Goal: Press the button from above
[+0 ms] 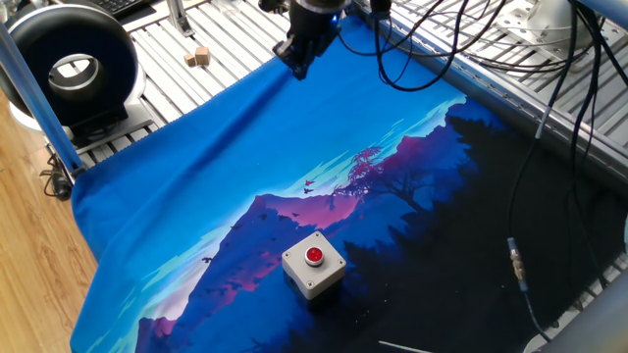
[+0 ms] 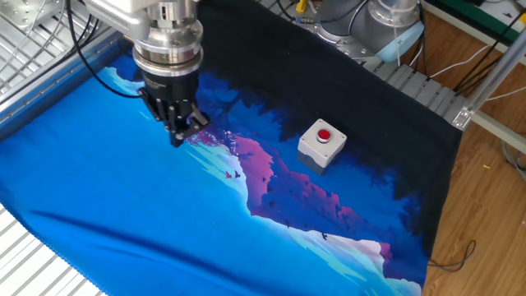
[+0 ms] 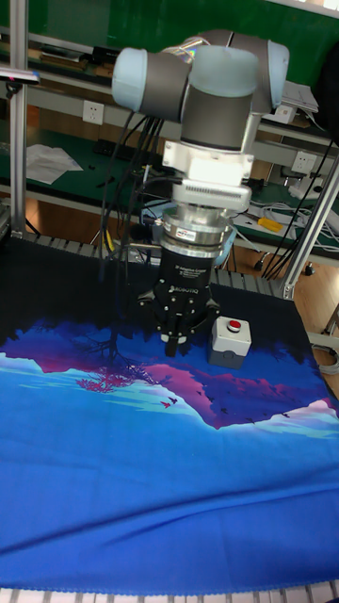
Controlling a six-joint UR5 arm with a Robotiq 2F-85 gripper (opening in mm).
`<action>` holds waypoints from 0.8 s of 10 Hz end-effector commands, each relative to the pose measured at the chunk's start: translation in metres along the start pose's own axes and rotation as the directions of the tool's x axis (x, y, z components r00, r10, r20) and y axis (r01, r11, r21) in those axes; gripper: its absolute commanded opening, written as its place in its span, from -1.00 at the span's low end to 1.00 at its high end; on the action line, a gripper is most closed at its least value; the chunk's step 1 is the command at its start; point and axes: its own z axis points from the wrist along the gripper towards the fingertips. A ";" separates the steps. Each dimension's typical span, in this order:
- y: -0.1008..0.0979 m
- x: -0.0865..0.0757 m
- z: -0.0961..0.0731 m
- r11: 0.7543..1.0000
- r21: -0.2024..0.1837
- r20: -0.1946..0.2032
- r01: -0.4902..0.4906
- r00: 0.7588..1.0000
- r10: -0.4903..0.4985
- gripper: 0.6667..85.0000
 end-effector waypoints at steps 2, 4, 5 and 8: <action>0.040 0.040 0.006 0.998 -0.002 -0.086 0.057 0.995 -0.057 -0.99; 0.063 0.053 0.010 0.997 -0.021 -0.093 0.071 0.993 -0.072 -0.97; 0.073 0.060 0.011 0.997 -0.033 -0.098 0.072 0.992 -0.074 -0.99; 0.080 0.117 0.002 0.986 -0.056 -0.281 0.159 0.945 -0.168 -0.99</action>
